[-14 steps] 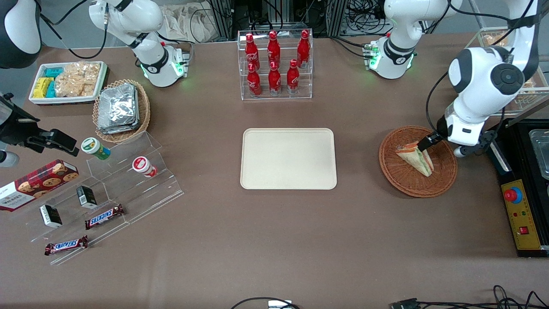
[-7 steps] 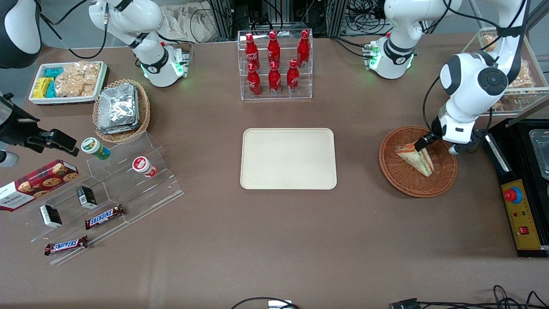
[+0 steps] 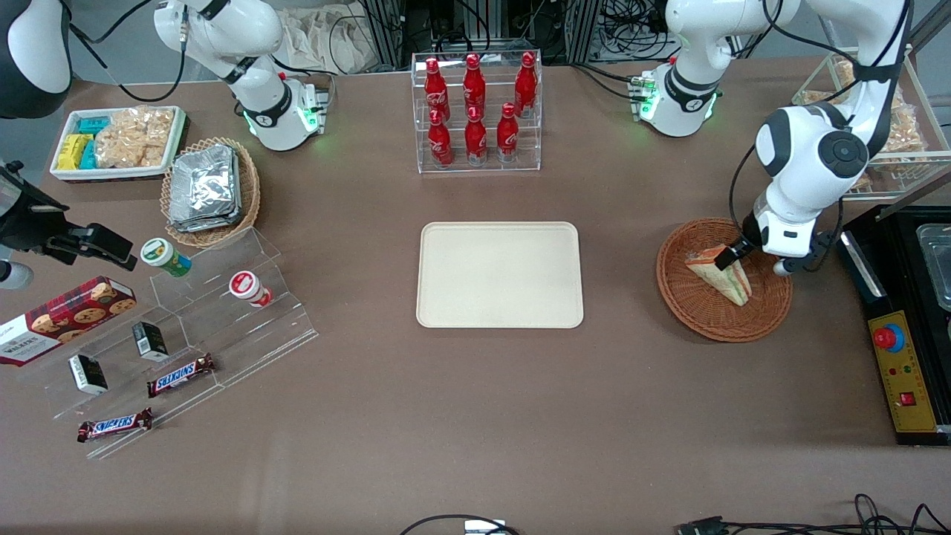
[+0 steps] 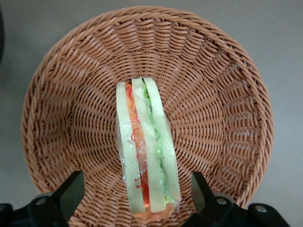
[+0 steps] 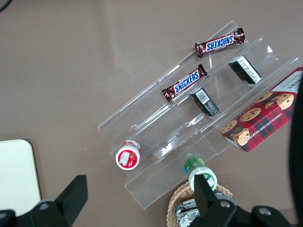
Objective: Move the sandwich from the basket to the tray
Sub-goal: 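Lower the open left gripper around the sandwich and close it, then lift the sandwich out of the basket with the left gripper, then carry the sandwich over the cream tray with the left gripper, then lower the sandwich onto the tray and open the left gripper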
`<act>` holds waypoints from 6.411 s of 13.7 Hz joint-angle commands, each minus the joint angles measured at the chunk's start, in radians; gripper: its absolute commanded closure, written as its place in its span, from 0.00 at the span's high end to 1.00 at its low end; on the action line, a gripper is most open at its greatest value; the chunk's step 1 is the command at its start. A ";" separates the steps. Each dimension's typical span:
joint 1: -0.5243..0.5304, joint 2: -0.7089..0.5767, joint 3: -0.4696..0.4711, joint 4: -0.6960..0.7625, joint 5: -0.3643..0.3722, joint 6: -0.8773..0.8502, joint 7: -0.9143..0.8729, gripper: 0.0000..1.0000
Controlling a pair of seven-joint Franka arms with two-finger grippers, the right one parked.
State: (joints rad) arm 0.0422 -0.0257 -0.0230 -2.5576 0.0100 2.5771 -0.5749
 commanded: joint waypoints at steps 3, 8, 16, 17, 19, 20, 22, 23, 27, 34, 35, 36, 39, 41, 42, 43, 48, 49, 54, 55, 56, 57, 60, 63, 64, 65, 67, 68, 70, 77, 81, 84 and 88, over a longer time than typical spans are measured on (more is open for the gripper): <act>0.010 0.055 -0.009 -0.049 0.015 0.135 -0.055 1.00; 0.008 0.099 -0.009 -0.070 0.015 0.209 -0.063 0.88; 0.004 0.008 -0.011 -0.044 0.015 0.119 -0.040 0.09; 0.002 -0.026 -0.012 -0.033 0.016 0.057 0.005 0.10; 0.002 -0.085 -0.012 -0.001 0.016 -0.015 0.079 0.10; 0.002 -0.101 -0.015 0.031 0.016 -0.075 0.108 0.10; -0.001 -0.115 -0.025 0.123 0.022 -0.231 0.196 0.10; -0.001 -0.120 -0.032 0.175 0.030 -0.309 0.257 0.10; -0.002 -0.114 -0.101 0.357 0.030 -0.512 0.450 0.10; -0.002 -0.111 -0.282 0.436 0.027 -0.534 0.489 0.12; -0.002 -0.108 -0.291 0.438 0.022 -0.534 0.488 0.12; -0.004 -0.106 -0.307 0.439 0.013 -0.532 0.487 0.12; -0.004 -0.071 -0.386 0.473 0.005 -0.526 0.428 0.12; -0.004 -0.031 -0.458 0.500 0.007 -0.520 0.351 0.12; -0.004 -0.005 -0.488 0.516 0.008 -0.515 0.311 0.12; -0.004 0.021 -0.517 0.534 0.008 -0.515 0.279 0.12; -0.024 0.143 -0.603 0.548 0.031 -0.422 0.144 0.12; -0.037 0.173 -0.601 0.548 0.036 -0.396 0.124 0.12; -0.120 0.306 -0.603 0.550 0.227 -0.313 -0.106 0.12; -0.134 0.335 -0.603 0.550 0.258 -0.310 -0.146 0.12; -0.143 0.357 -0.603 0.548 0.286 -0.308 -0.170 0.12; -0.146 0.384 -0.601 0.548 0.300 -0.295 -0.175 0.13; -0.153 0.446 -0.601 0.548 0.312 -0.258 -0.172 0.14; -0.163 0.503 -0.600 0.548 0.389 -0.252 -0.204 0.14; -0.163 0.513 -0.600 0.548 0.415 -0.252 -0.223 0.14; -0.165 0.523 -0.600 0.548 0.424 -0.252 -0.241 0.14; -0.171 0.541 -0.600 0.550 0.424 -0.250 -0.264 0.16; -0.171 0.547 -0.600 0.551 0.426 -0.250 -0.273 0.18; -0.173 0.547 -0.600 0.550 0.426 -0.250 -0.273 0.23; -0.174 0.569 -0.600 0.548 0.446 -0.252 -0.273 0.95; -0.171 0.558 -0.598 0.554 0.446 -0.262 -0.272 1.00; -0.160 0.538 -0.592 0.586 0.444 -0.293 -0.331 1.00; -0.136 0.498 -0.560 0.654 0.444 -0.380 -0.404 1.00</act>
State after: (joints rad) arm -0.1071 0.5066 -0.6070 -1.9286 0.4371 2.2382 -0.9391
